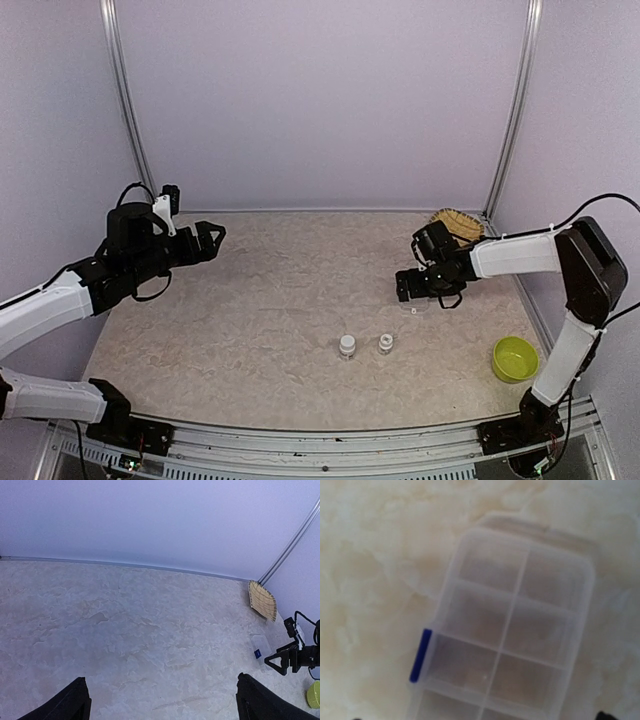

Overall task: Sort the pills into containers
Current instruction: Pick up the pill container from the center of the board.

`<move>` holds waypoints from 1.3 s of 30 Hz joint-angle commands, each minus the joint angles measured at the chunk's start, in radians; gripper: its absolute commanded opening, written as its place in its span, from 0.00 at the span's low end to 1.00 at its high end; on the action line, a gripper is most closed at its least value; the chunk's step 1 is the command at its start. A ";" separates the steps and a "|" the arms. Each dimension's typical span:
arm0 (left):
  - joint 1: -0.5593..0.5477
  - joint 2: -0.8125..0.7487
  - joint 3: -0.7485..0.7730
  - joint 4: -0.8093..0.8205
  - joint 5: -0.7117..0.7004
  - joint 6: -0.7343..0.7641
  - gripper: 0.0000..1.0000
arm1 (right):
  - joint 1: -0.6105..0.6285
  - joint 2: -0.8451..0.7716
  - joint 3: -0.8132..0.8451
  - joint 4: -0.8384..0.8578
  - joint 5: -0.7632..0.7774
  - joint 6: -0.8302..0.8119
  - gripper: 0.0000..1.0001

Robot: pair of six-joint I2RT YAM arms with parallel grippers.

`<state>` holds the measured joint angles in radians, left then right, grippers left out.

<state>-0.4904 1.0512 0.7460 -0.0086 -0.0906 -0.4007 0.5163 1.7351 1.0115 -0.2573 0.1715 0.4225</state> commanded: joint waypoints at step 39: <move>-0.072 -0.010 -0.078 0.117 0.032 0.019 0.99 | 0.054 -0.157 -0.056 0.168 -0.176 -0.081 0.73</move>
<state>-0.5327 1.0470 0.6811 0.0303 -0.0853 -0.4068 0.5579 1.6859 0.9791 -0.2016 0.1280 0.4000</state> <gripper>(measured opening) 0.988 0.732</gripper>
